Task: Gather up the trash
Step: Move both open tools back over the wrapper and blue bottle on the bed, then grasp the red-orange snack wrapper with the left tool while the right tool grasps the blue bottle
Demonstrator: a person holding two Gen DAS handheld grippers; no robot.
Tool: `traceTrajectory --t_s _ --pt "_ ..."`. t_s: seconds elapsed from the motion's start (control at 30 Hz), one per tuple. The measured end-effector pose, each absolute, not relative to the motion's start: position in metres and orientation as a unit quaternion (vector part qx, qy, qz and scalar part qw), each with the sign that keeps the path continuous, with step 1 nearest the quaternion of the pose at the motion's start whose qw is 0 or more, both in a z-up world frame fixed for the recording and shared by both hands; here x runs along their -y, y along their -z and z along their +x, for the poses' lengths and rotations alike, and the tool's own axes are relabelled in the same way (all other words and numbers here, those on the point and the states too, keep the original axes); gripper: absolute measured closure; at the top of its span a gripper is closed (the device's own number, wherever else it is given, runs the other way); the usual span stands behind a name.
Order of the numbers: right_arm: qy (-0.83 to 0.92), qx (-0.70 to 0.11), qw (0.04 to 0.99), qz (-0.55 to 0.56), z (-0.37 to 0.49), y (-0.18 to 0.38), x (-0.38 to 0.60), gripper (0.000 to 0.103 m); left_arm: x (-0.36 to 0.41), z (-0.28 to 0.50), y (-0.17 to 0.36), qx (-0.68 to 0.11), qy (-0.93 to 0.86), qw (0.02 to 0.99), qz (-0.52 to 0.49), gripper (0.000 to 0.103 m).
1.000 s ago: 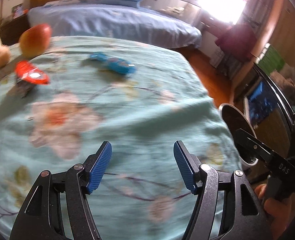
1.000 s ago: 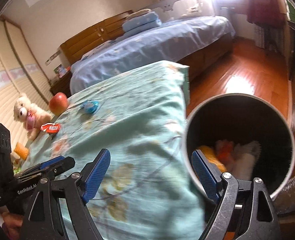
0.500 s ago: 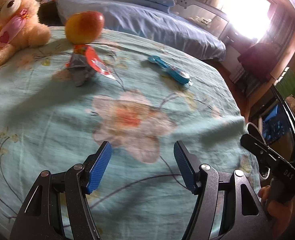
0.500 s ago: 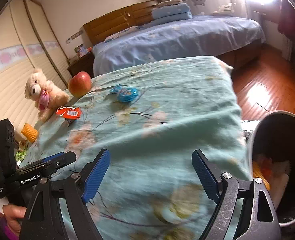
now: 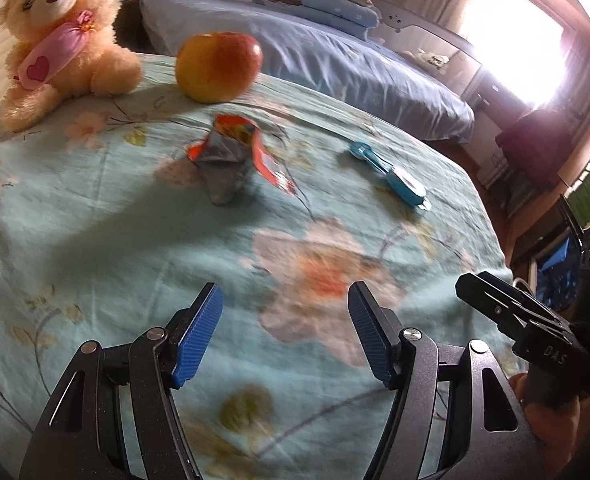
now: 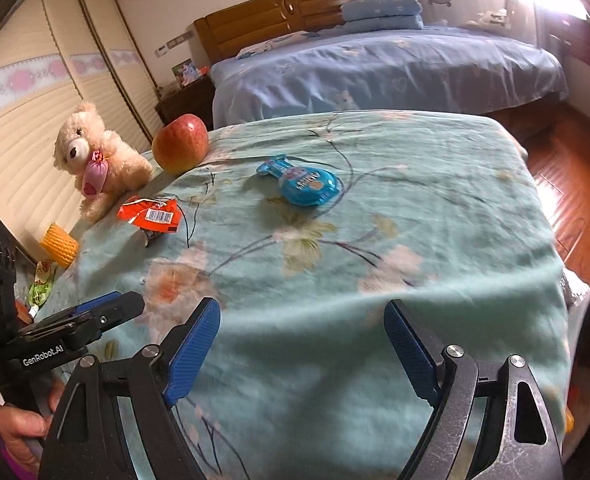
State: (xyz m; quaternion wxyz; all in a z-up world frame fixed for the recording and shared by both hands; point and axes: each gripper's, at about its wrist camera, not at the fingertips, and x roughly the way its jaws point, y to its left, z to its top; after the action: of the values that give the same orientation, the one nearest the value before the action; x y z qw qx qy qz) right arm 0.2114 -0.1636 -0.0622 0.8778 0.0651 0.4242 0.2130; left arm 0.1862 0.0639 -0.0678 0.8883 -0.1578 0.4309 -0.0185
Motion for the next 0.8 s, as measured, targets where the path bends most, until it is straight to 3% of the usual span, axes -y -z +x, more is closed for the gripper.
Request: traceTrajectory --t_s 0.67,0.77,0.8 --pt "-0.218 -0.434 0.874 -0.001 0.301 0.072 0.121 0.018 -0.093 0.251 0.069 -0.411 -0.020 0.894 -0.179 0.035" --pt "-0.213 -0.434 0.875 -0.015 0.308 0.074 0.117 0.021 -0.090 0.258 0.072 -0.412 -0.015 0.893 -0.178 0.053" --pt "-0.211 -0.434 0.876 -0.022 0.309 0.075 0.115 0.026 -0.090 0.260 0.073 -0.414 -0.011 0.892 -0.180 0.064"
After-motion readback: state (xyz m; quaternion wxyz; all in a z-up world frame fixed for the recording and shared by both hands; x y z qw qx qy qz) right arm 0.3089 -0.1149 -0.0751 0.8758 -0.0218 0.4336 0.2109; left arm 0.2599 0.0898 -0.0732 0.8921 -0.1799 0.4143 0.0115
